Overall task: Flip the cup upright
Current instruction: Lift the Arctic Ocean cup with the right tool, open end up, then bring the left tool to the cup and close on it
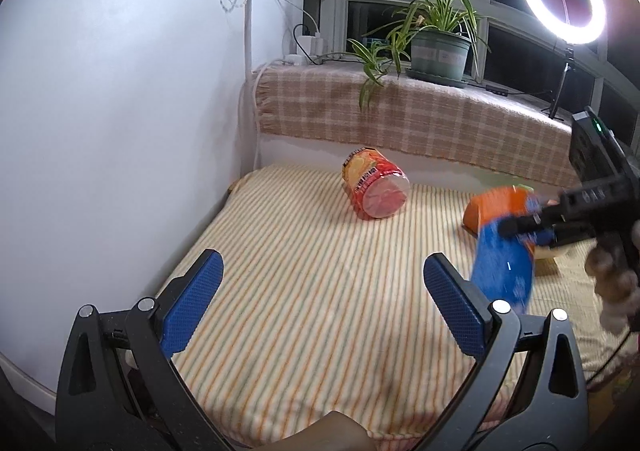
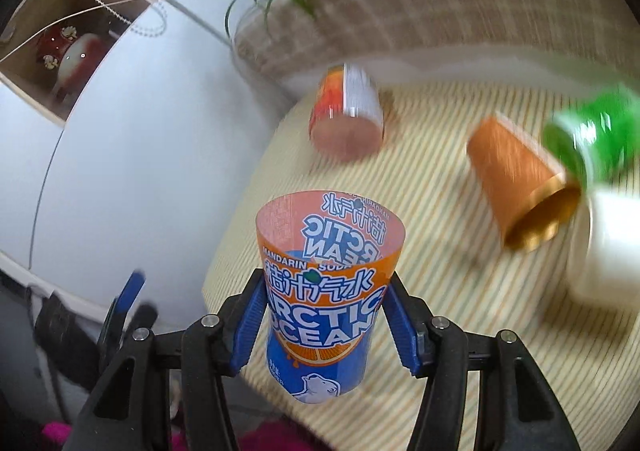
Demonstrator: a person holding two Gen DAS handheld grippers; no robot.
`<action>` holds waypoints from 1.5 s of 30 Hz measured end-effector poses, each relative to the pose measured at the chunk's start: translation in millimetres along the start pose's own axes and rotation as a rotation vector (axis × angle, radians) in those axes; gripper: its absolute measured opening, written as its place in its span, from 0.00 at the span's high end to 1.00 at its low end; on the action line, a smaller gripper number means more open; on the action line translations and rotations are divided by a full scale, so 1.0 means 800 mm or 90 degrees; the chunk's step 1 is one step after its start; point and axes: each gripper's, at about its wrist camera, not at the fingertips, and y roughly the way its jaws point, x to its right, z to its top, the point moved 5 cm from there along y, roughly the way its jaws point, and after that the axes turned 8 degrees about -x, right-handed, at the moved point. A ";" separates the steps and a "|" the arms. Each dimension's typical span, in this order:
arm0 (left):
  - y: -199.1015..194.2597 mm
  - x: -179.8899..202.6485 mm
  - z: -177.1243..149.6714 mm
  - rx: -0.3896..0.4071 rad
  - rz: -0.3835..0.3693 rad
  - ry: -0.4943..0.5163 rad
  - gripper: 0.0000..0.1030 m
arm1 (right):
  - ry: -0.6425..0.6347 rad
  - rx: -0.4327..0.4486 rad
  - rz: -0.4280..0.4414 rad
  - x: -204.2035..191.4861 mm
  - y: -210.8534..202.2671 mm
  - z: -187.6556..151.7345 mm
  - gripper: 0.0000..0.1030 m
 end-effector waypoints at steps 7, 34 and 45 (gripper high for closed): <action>0.004 0.017 -0.001 -0.012 -0.021 0.012 0.01 | 0.057 -0.036 0.040 0.028 0.010 -0.040 0.42; 0.071 0.111 -0.001 -0.217 -0.254 0.044 0.01 | 0.079 0.115 -0.077 0.062 -0.041 -0.096 0.26; 0.156 0.161 0.009 -0.388 -0.359 -0.001 0.21 | 0.167 0.195 -0.103 0.102 -0.090 -0.173 0.25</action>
